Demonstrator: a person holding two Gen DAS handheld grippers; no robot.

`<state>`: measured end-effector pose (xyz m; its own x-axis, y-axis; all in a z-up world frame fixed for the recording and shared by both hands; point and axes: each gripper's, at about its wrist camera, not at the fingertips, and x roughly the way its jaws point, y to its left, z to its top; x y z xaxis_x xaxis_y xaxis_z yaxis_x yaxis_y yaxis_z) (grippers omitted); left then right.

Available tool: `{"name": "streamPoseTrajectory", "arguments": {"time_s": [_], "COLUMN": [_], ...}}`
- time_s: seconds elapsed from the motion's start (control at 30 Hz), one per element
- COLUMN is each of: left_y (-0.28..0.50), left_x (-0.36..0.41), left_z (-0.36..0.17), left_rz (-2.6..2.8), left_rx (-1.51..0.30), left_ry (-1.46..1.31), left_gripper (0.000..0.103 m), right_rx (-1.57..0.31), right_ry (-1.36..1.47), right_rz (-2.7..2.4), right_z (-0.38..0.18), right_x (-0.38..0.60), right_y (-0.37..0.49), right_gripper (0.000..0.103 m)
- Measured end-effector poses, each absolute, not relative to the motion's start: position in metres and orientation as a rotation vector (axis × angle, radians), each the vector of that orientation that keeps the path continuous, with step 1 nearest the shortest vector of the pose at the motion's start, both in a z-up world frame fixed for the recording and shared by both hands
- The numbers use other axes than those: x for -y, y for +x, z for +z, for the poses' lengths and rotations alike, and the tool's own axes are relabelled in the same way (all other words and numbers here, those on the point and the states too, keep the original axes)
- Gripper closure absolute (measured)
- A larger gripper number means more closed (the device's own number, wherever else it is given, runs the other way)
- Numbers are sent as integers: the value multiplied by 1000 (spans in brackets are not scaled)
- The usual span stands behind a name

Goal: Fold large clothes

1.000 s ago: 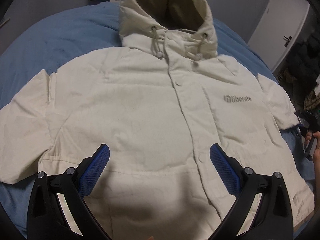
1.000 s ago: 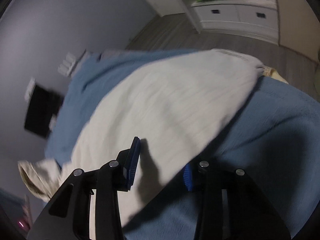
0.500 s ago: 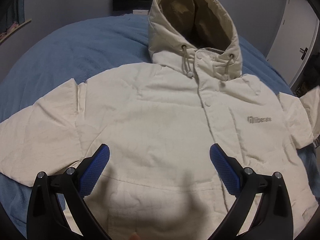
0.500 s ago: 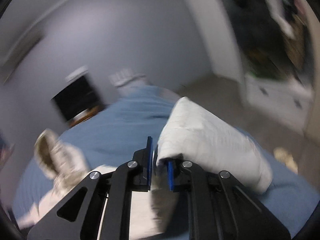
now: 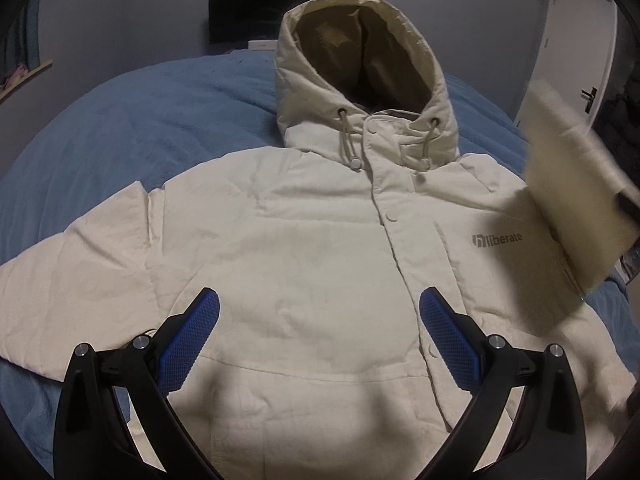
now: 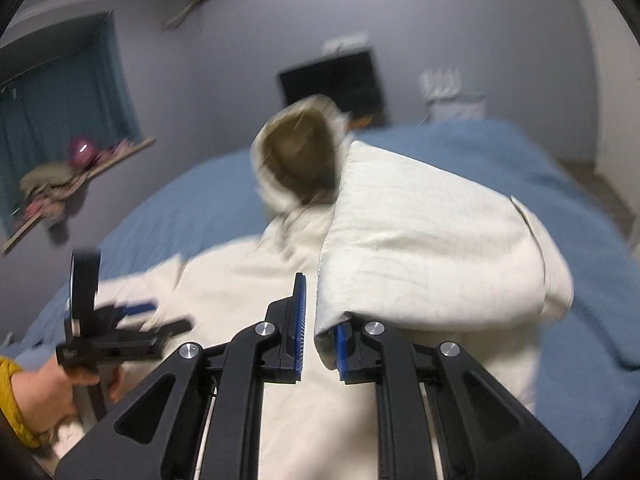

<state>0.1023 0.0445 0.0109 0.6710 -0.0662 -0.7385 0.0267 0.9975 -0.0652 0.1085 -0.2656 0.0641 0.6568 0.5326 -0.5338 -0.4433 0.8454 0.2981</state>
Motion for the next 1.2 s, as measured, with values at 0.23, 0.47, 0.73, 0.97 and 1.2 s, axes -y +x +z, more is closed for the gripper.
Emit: {"name": "streamPoseTrajectory", "arguments": {"time_s": [0.23,0.47,0.73,0.97,1.2], "left_y": [97,121,137,146,142], "left_x": [-30,48,186,228,173], "left_z": [27,51,-1,-42,17], "left_rz": [-127,-295,-475,-411,-393], "left_rx": [-830,-849,-859,-837,-776], "left_ry": [-38,80,319,567,426], "left_gripper": [6,6,26,61,76], "right_rx": [-861,-704,-680,-692,-706], "right_ry": [136,176,405,398,390], "right_rz": [564,209,103,103,126], "right_z": [52,88,94,79,75], "right_x": [267,373,444,441,431], "right_y": [102,100,106,115,117], "right_gripper": [32,16,16,16,16]}}
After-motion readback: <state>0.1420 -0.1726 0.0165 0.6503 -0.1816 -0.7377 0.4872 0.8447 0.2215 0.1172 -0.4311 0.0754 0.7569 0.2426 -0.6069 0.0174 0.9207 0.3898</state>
